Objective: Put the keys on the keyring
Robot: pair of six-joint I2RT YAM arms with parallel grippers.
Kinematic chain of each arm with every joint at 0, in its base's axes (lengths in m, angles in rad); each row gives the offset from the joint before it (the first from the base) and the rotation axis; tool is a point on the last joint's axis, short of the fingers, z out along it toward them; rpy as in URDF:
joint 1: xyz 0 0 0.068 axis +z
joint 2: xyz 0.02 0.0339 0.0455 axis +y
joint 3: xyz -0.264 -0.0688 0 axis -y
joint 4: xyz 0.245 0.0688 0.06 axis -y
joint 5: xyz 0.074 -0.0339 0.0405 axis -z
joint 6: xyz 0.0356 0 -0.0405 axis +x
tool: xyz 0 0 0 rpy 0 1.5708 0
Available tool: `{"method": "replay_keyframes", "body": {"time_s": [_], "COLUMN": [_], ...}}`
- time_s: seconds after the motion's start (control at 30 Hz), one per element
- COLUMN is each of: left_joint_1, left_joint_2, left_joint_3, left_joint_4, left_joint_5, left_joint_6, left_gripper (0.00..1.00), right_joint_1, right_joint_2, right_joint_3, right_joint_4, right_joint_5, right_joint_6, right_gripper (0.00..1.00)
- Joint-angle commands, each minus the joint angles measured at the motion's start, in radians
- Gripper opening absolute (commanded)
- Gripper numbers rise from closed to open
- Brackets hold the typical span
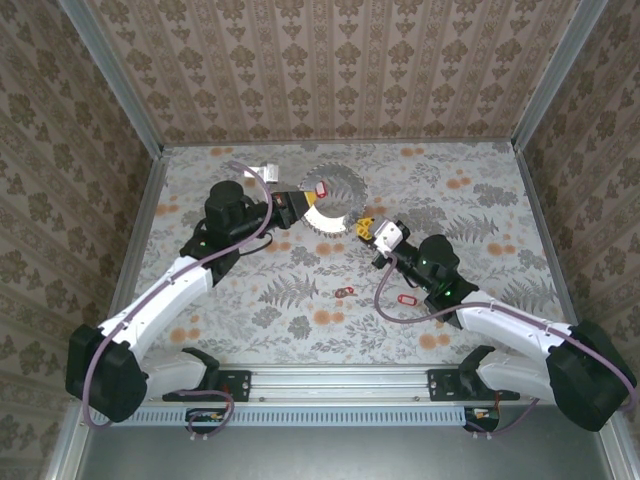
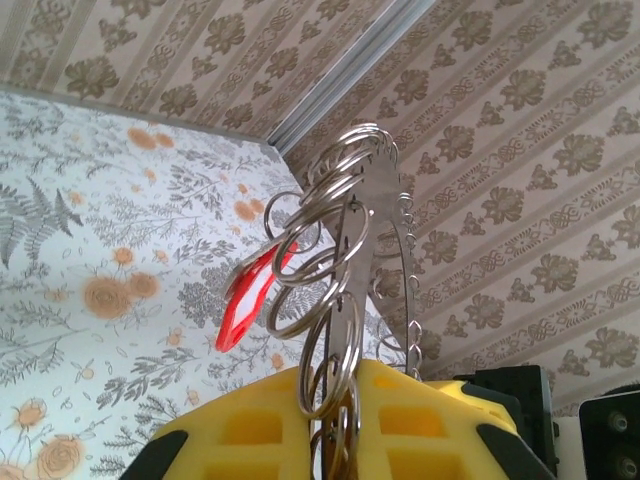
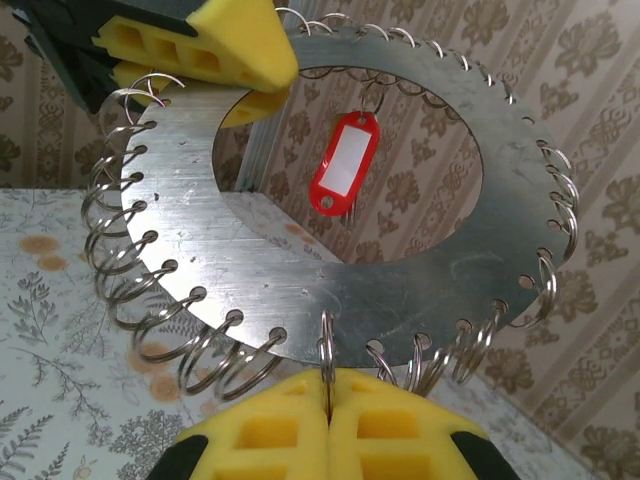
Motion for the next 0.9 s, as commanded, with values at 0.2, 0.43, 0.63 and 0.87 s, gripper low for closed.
{"method": "replay_keyframes", "body": {"time_s": [0.2, 0.43, 0.63, 0.87], "left_joint_1": [0.008, 0.013, 0.014, 0.020], "left_joint_2": [0.010, 0.005, 0.001, -0.072], "left_joint_3": [-0.082, -0.194, -0.291, -0.404], "left_joint_4": [0.015, 0.041, 0.066, 0.039], "left_joint_5": [-0.067, -0.120, -0.141, -0.205], "left_joint_6": [-0.097, -0.125, -0.137, -0.145], "left_gripper": [0.33, 0.39, 0.42, 0.54], "right_joint_1": [-0.036, -0.056, -0.061, -0.058], "right_joint_2": [0.013, 0.086, 0.169, 0.266], "right_joint_3": [0.118, 0.218, 0.306, 0.432], "right_joint_4": [-0.157, -0.313, -0.409, -0.536], "right_joint_5": [-0.112, -0.238, -0.308, -0.399], "right_joint_6": [0.112, 0.142, 0.171, 0.196], "right_gripper": [0.00, 0.00, 0.00, 0.00]}}
